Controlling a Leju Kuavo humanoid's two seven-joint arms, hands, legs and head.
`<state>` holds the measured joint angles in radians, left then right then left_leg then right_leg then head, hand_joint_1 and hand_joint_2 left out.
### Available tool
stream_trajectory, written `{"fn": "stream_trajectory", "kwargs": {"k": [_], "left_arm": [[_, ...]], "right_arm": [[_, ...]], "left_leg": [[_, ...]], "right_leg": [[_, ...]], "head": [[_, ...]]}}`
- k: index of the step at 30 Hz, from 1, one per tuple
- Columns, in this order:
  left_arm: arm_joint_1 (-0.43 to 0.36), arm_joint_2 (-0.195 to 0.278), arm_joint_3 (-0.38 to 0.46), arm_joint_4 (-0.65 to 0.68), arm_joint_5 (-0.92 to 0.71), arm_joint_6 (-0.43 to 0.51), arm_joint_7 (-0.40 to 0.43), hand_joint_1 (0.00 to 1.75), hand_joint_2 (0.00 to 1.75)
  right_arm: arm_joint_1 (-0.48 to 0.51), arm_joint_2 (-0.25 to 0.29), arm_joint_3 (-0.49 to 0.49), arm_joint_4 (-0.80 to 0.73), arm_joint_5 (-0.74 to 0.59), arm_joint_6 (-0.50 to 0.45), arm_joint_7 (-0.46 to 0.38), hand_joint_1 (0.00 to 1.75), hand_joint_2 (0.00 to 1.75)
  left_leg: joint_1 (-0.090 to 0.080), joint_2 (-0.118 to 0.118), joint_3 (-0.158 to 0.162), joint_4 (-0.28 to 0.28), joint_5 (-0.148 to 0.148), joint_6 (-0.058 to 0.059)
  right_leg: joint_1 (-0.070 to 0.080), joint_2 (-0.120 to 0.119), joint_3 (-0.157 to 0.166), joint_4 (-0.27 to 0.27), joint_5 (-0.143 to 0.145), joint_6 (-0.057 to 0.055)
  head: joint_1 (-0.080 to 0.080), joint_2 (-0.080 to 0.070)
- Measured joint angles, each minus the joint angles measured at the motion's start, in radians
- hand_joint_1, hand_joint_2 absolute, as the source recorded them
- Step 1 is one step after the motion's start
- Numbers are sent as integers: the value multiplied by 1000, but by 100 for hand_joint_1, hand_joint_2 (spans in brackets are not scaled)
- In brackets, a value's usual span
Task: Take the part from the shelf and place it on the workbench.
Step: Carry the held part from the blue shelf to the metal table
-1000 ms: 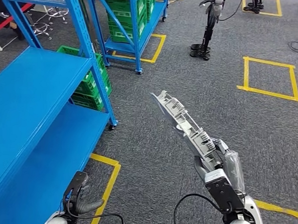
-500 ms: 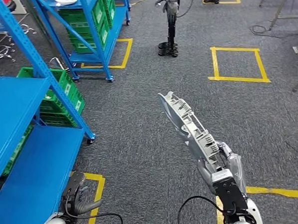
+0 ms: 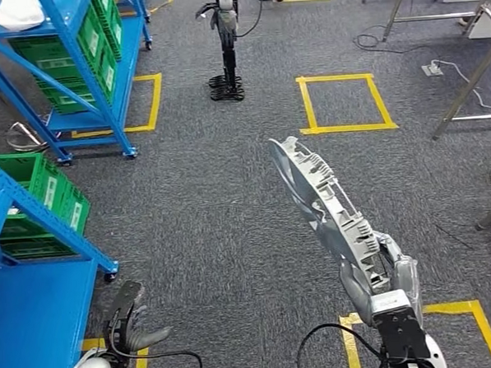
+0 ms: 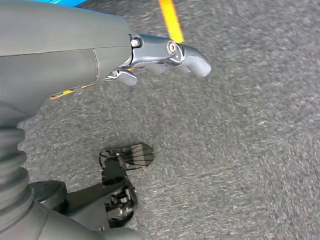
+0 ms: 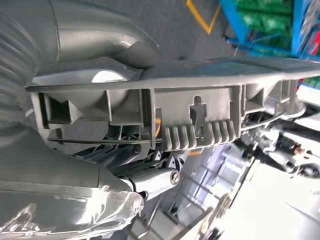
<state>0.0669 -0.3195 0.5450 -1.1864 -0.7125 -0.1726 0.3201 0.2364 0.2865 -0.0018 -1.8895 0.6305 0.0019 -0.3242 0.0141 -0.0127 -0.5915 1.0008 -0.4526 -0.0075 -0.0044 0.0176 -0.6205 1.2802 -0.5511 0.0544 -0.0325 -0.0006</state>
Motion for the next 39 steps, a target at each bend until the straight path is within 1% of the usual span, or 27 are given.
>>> {"fn": "stream_trajectory", "kwargs": {"k": [1,3,4,5,7,8,9,11,13,14,15,16,17,18,19,20,21,23,24,26,28,30,32,33,35,37,39], "left_arm": [[0,0,1,0,0,0,0,0,175],[0,0,1,0,-1,-1,-3,0,175],[0,0,2,0,-1,-1,-7,0,175],[0,0,2,0,-1,-2,-11,0,175],[1,0,6,0,-1,-8,-22,0,175],[2,0,10,0,-5,-13,-27,0,175],[3,0,16,-1,-10,-19,-32,0,175],[4,1,29,-3,-26,-32,-42,0,175],[4,1,43,-4,-36,-42,-49,0,175],[5,2,51,-4,-40,-45,-50,0,175],[5,2,60,-4,-43,-49,-50,0,175],[5,1,68,-4,-46,-52,-50,0,175],[4,1,73,-4,-49,-54,-50,0,175],[3,1,77,-4,-51,-55,-50,0,175],[3,1,80,-4,-53,-55,-50,0,175],[3,1,81,-4,-54,-55,-50,0,175],[3,1,83,-4,-54,-56,-50,0,175],[3,0,86,-4,-56,-60,-51,0,175],[3,-1,85,-4,-58,-63,-50,0,175],[0,-2,74,-4,-61,-62,-46,0,175],[-4,-3,55,-4,-60,-57,-39,0,175],[-4,-3,44,-5,-57,-52,-38,0,175],[9,-3,25,-18,-32,-45,-21,0,175],[30,-4,0,-48,-8,-42,8,0,175],[109,-12,-94,-176,39,-42,107,0,175],[195,-23,-235,-339,56,-53,207,0,175],[256,-27,-358,-461,54,-76,240,0,175]], "right_arm": [[1,0,0,-5,-2,1,-3,175,175],[4,0,0,-16,-8,5,-11,175,175],[5,0,1,-22,-11,8,-15,175,175],[6,0,3,-26,-13,10,-18,175,175],[7,0,11,-29,-17,14,-22,175,175],[7,0,17,-28,-18,13,-25,175,175],[7,0,23,-28,-19,12,-28,175,175],[7,1,35,-27,-18,5,-36,175,175],[7,1,42,-24,-18,-1,-41,175,175],[6,1,44,-22,-19,-3,-42,175,175],[6,1,45,-20,-20,-4,-43,175,175],[6,1,46,-18,-22,-4,-44,175,175],[6,1,46,-18,-23,-4,-45,175,175],[6,1,46,-17,-25,-4,-46,175,175],[6,1,46,-16,-26,-4,-46,175,175],[6,1,46,-14,-26,-4,-46,175,175],[6,1,46,-14,-27,-3,-46,175,175],[7,1,45,-14,-29,-3,-47,175,175],[8,0,44,-17,-32,-3,-47,175,175],[11,0,36,-25,-38,1,-44,175,175],[13,0,28,-34,-42,7,-41,175,175],[14,0,24,-40,-44,8,-39,175,175],[15,0,20,-42,-46,2,-33,175,175],[16,1,15,-44,-47,-3,-30,175,175],[18,1,-3,-48,-53,-9,-25,175,175],[19,2,-24,-55,-59,-15,-24,175,175],[20,4,-41,-62,-62,-21,-24,175,175]], "left_leg": [[-1,11,26,-2,-23,2],[-2,27,95,-7,-72,4],[-3,35,139,-13,-100,4],[-4,44,184,-22,-128,4],[-12,62,266,-41,-181,-2],[-16,70,294,-53,-202,-8],[-20,77,316,-60,-212,-15],[-20,81,316,-27,-189,-26],[-18,55,239,101,-142,-33],[-16,38,181,173,-144,-35],[-14,26,122,227,-173,-37],[-12,20,69,258,-222,-40],[-10,19,25,267,-273,-42],[-7,18,-8,261,-304,-45],[-4,16,-32,240,-299,-48],[1,7,-44,202,-250,-53],[9,-17,-51,152,-173,-59],[20,-63,-55,64,-39,-56],[22,-75,-55,43,-9,-48],[18,-59,-46,36,5,-26],[16,-37,-35,33,7,-9],[12,-12,-24,32,1,3],[8,15,-16,32,-7,8],[8,29,-12,33,-11,8],[8,58,2,33,-21,5],[3,77,16,35,-32,-2],[-3,88,23,37,-37,-9]], "right_leg": [[2,-9,-71,52,-36,-2],[6,-11,-164,53,-108,-8],[9,-14,-189,14,-101,-14],[14,-24,-202,-43,-46,-22],[32,-71,-210,-185,183,-44],[40,-87,-210,-224,275,-52],[45,-91,-210,-245,328,-58],[41,-63,-202,-234,316,-65],[33,-36,-181,-246,295,-75],[28,-21,-169,-253,287,-77],[26,-5,-159,-258,279,-78],[23,13,-150,-260,269,-77],[20,30,-141,-261,260,-74],[17,46,-132,-260,250,-70],[15,62,-121,-258,241,-65],[12,76,-110,-255,232,-60],[11,90,-101,-252,223,-55],[8,116,-96,-242,210,-42],[6,128,-97,-240,205,-34],[3,140,-99,-240,198,-21],[7,94,-110,-204,171,-14],[10,24,-154,-92,104,-8],[7,-4,-201,24,50,-2],[6,-9,-204,40,46,1],[3,-22,-152,-35,83,4],[5,-61,-71,-162,126,2],[10,-79,-36,-217,140,-4]], "head": [[1,0],[3,0],[4,0],[5,0],[10,0],[9,-1],[9,-1],[6,-1],[2,0],[0,0],[-2,0],[-2,0],[-2,0],[-2,0],[-2,0],[-2,0],[-2,0],[-3,0],[-3,0],[-1,0],[5,0],[8,0],[8,0],[9,0],[8,0],[10,0],[12,0]]}}
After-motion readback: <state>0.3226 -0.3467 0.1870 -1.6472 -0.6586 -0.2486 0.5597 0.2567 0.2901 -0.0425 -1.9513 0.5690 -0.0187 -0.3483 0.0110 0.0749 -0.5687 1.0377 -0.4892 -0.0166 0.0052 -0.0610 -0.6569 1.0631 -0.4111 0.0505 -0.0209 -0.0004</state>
